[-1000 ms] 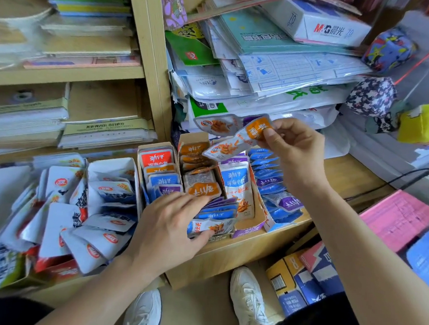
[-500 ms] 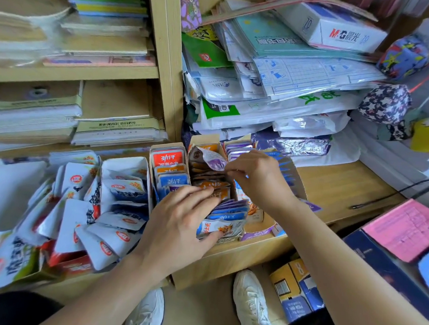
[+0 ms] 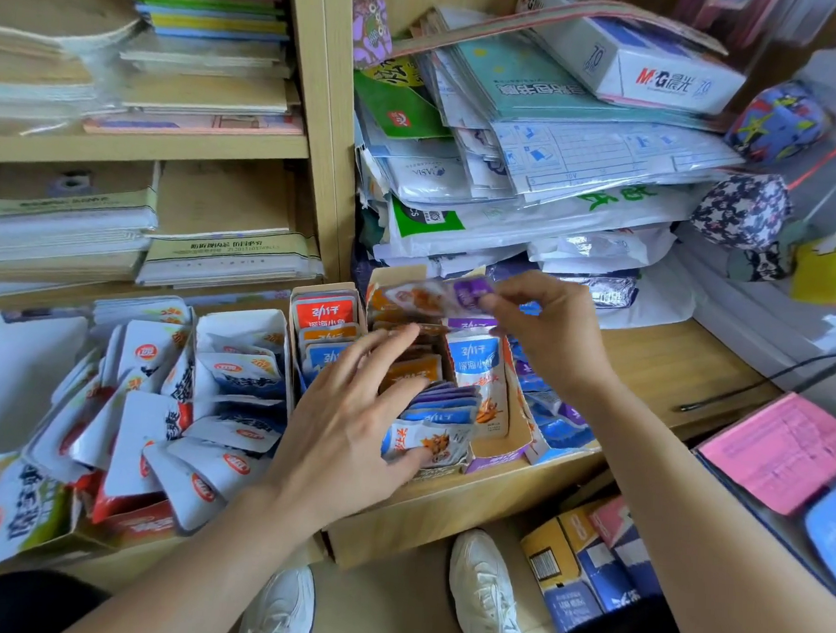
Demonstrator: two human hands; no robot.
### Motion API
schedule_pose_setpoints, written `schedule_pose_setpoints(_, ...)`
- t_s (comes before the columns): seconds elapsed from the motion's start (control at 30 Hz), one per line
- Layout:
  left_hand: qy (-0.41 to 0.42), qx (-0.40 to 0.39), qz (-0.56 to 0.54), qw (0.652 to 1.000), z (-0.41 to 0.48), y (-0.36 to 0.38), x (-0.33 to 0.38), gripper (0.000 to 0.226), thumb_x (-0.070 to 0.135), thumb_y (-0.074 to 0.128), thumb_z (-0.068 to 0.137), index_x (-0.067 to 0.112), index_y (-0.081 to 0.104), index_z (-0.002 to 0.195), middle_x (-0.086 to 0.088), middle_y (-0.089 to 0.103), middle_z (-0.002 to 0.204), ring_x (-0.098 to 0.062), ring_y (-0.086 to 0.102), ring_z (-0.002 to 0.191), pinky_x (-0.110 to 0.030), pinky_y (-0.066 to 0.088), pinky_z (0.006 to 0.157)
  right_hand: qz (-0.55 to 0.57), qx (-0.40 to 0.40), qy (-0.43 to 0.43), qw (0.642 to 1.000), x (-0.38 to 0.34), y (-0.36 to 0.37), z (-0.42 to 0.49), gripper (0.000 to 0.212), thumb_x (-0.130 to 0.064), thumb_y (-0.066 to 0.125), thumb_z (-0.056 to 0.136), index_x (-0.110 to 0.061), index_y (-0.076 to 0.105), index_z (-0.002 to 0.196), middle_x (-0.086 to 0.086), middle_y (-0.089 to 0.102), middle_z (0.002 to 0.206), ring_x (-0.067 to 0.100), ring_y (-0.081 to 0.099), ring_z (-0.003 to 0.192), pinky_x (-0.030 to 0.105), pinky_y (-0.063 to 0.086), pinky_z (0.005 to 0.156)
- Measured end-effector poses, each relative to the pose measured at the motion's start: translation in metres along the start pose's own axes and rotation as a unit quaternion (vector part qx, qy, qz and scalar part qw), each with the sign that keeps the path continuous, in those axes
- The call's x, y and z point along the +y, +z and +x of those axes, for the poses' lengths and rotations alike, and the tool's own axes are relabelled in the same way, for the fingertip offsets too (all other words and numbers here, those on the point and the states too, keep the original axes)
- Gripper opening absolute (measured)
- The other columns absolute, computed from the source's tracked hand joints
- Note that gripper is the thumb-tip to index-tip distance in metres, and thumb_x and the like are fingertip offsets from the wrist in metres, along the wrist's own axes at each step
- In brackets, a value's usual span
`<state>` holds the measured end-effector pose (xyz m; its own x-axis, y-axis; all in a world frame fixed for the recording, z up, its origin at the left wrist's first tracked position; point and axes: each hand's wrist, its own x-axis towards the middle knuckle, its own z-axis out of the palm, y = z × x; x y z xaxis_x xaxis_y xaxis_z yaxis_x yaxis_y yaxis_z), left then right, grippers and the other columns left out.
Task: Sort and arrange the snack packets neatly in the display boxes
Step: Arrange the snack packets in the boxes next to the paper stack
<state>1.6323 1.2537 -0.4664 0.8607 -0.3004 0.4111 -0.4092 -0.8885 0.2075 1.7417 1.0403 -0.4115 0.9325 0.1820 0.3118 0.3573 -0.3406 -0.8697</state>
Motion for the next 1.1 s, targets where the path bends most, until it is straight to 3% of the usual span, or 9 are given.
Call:
schedule_pose_setpoints(0.1,0.017,-0.017,0.043,0.999,0.008,0.000,0.001,0.064,0.062,0.063,0.078,0.019,0.066,0.125,0.001,0.028,0.165,-0.025,0.027,0.150,-0.051,0.037,0.112,0.042,0.066,0.016,0.997,0.006,-0.023,0.004,0.012,-0.009,0.072,0.091,-0.020,0.076,0.088,0.004,0.076,0.081,0.016,0.070,0.070,0.025,0.057,0.069)
schedule_pose_setpoints(0.23,-0.019,-0.038,0.066,0.997,0.011,0.000,0.002,0.073,0.067,0.059,0.077,0.017,0.063,0.130,-0.002,0.040,0.159,-0.025,0.034,0.145,-0.046,0.039,0.110,0.099,0.125,0.037,0.987,0.013,-0.046,0.004,0.012,-0.005,0.071,0.091,-0.015,0.075,0.085,0.000,0.076,0.074,0.018,0.071,0.072,0.037,0.060,0.077)
schedule_pose_setpoints(0.33,-0.046,-0.044,0.042,0.997,0.011,0.002,0.000,0.075,0.065,0.068,0.074,0.017,0.060,0.131,-0.006,0.030,0.163,-0.028,0.041,0.139,-0.047,0.043,0.106,0.101,0.133,0.023,0.986,0.009,-0.053,0.005,0.011,-0.004,0.070,0.091,-0.013,0.074,0.085,-0.004,0.075,0.070,0.014,0.069,0.067,0.032,0.060,0.073)
schedule_pose_setpoints(0.47,-0.033,-0.031,0.073,0.996,0.015,0.000,0.001,0.074,0.064,0.072,0.070,0.016,0.065,0.126,-0.006,0.031,0.161,-0.032,0.038,0.140,-0.050,0.041,0.108,-0.019,0.097,-0.022,0.995,-0.001,-0.061,0.002,0.017,-0.006,0.072,0.090,-0.022,0.074,0.087,-0.013,0.071,0.067,0.008,0.065,0.064,0.021,0.054,0.064)
schedule_pose_setpoints(0.6,-0.019,-0.040,0.083,0.996,0.019,-0.002,0.000,0.073,0.069,0.061,0.071,0.019,0.064,0.125,-0.001,0.025,0.165,-0.028,0.031,0.146,-0.050,0.036,0.113,-0.093,0.091,-0.030,0.991,-0.003,-0.055,-0.001,0.015,-0.013,0.073,0.090,-0.028,0.074,0.089,-0.012,0.070,0.071,0.021,0.067,0.069,0.034,0.055,0.066)
schedule_pose_setpoints(0.73,-0.065,-0.089,0.078,0.991,0.027,-0.006,-0.004,0.087,0.077,0.056,0.065,0.028,0.055,0.136,-0.002,0.032,0.162,-0.030,0.034,0.142,-0.053,0.039,0.111,-0.099,0.136,-0.057,0.984,-0.006,-0.045,-0.002,0.008,-0.012,0.074,0.089,-0.018,0.077,0.094,-0.018,0.068,0.077,0.004,0.065,0.069,0.022,0.054,0.065)
schedule_pose_setpoints(0.83,-0.080,-0.120,0.083,0.986,0.032,-0.007,-0.003,0.098,0.085,0.051,0.061,0.032,0.046,0.144,-0.005,0.029,0.164,-0.031,0.032,0.143,-0.050,0.033,0.113,-0.087,0.167,-0.055,0.981,-0.009,-0.045,-0.001,0.027,-0.012,0.073,0.089,-0.038,0.070,0.084,-0.023,0.065,0.074,0.002,0.064,0.067,0.021,0.054,0.067)
schedule_pose_setpoints(0.93,-0.051,-0.079,0.084,0.992,0.033,-0.012,0.009,0.101,0.083,0.054,0.062,0.025,0.046,0.144,-0.009,0.030,0.163,-0.031,0.027,0.146,-0.051,0.029,0.115,-0.083,0.175,-0.045,0.980,-0.008,-0.047,-0.002,0.033,-0.013,0.073,0.090,-0.044,0.065,0.081,-0.021,0.067,0.073,0.013,0.067,0.071,0.030,0.057,0.069)
schedule_pose_setpoints(1.1,0.021,-0.010,0.067,0.997,0.057,-0.008,0.043,0.093,0.079,0.055,0.072,0.020,0.050,0.143,0.000,0.054,0.144,-0.024,0.044,0.131,-0.044,0.037,0.106,-0.079,0.179,-0.039,0.980,-0.006,-0.050,-0.003,0.023,-0.012,0.073,0.090,-0.034,0.070,0.084,-0.019,0.067,0.072,0.015,0.067,0.072,0.029,0.055,0.070)
